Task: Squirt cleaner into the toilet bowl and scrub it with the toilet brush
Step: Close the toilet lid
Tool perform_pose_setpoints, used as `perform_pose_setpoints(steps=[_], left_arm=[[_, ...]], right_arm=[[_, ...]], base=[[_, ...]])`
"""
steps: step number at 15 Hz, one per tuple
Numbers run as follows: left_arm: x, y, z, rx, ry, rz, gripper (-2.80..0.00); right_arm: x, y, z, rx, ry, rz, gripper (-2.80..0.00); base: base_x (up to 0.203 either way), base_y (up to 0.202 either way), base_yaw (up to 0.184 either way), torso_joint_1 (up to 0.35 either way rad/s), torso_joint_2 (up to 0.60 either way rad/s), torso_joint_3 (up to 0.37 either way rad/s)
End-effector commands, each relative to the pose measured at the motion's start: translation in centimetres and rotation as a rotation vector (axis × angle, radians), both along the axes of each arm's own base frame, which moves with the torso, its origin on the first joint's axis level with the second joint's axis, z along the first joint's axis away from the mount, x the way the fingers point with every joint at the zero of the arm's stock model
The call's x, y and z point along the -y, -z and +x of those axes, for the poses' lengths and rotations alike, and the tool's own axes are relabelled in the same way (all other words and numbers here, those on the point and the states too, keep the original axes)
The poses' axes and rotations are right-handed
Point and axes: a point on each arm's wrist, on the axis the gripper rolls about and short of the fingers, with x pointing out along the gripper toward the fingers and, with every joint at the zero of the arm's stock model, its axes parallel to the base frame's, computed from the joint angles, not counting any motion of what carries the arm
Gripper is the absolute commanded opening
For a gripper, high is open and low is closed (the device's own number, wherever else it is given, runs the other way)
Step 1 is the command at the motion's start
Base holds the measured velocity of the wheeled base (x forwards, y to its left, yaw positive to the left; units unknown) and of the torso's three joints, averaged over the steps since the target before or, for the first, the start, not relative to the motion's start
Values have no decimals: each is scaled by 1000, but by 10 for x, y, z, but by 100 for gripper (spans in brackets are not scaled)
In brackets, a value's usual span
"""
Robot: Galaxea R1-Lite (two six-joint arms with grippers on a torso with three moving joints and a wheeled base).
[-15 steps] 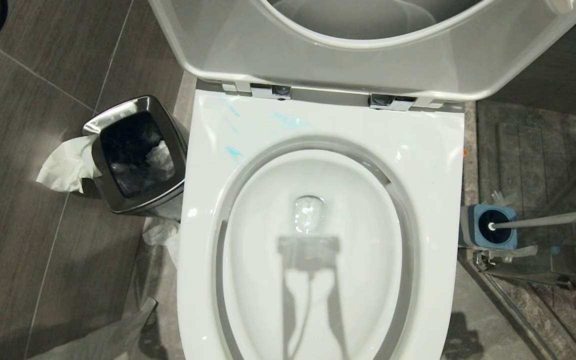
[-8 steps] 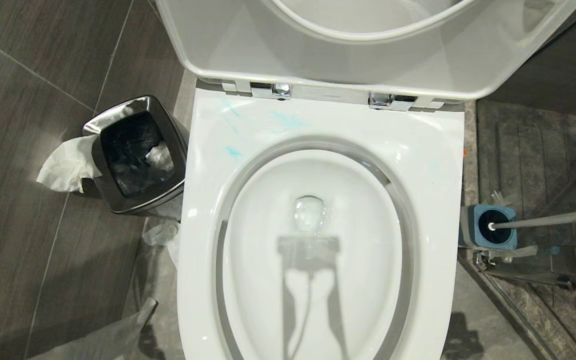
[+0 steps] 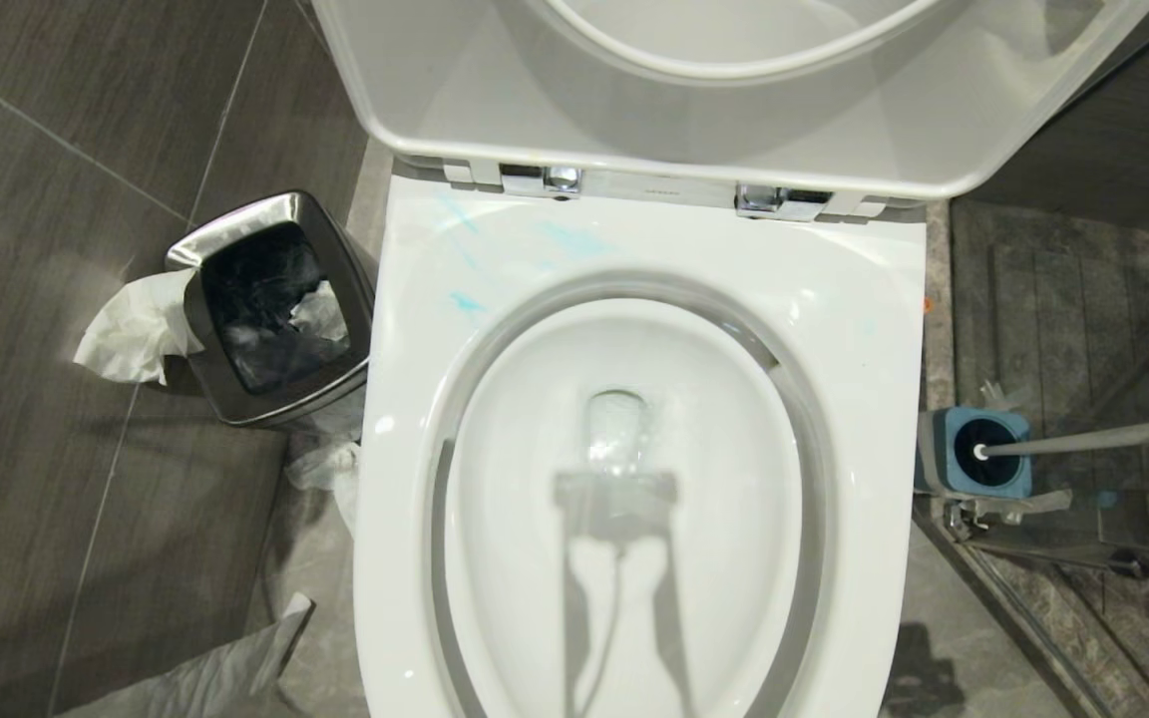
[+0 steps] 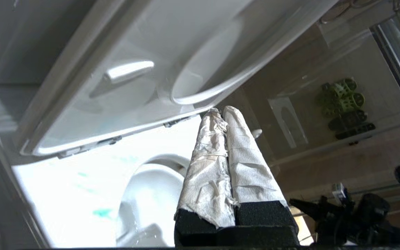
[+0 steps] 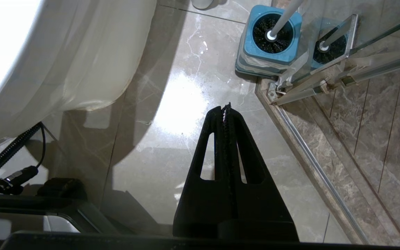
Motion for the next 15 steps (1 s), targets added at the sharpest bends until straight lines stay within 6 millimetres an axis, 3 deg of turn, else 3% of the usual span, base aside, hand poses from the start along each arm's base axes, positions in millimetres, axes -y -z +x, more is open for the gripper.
perform_pose_setpoints(steps=[1,4,8,10,15], left_arm=[[-3,-2,-5,30,-18,3,-280],[6,1,27,48,-59,38,-280],[22,-2,93,182,-221,-26,-280],[29,-13,121,275,-344,-80,-280],[34,-33,144,371,-419,-138,-280]], right_arm=[[0,0,0,-1,-1,0,-280],[0,0,0,-1,-1,0,-280],[0,0,0,-1,-1,0,-280],[0,0,0,-1,-1,0,-280],[0,0,0,-1,-1,0,-280]], base=[[0,0,0,0,0,0],[0,0,0,0,0,0],[0,0,0,0,0,0],[0,0,0,0,0,0],[0,0,0,0,0,0]])
